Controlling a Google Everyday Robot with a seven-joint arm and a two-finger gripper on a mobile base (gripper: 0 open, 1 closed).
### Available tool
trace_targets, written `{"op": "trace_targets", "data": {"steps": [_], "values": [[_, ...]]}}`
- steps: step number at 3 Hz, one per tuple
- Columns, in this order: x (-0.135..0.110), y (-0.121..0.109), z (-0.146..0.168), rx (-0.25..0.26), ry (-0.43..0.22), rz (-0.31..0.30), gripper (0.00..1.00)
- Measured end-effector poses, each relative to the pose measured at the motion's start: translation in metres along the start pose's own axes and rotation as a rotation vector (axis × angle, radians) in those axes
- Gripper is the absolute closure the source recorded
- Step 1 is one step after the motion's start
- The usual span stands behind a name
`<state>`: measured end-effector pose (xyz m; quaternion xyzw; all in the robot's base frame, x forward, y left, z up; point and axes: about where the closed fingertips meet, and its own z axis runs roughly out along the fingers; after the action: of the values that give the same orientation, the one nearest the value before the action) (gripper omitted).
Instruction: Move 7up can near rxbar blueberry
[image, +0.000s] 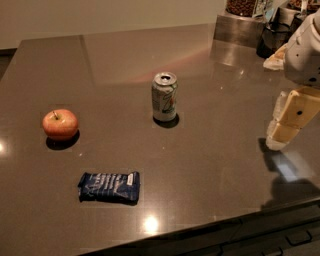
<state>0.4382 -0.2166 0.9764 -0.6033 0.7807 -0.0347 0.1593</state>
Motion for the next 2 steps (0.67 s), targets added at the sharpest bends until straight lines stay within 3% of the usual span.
{"op": "trace_targets", "data": {"steps": [2], "values": [[-0.0095, -0.0042, 0.0071, 0.011, -0.026, 0.024, 0.0]]}}
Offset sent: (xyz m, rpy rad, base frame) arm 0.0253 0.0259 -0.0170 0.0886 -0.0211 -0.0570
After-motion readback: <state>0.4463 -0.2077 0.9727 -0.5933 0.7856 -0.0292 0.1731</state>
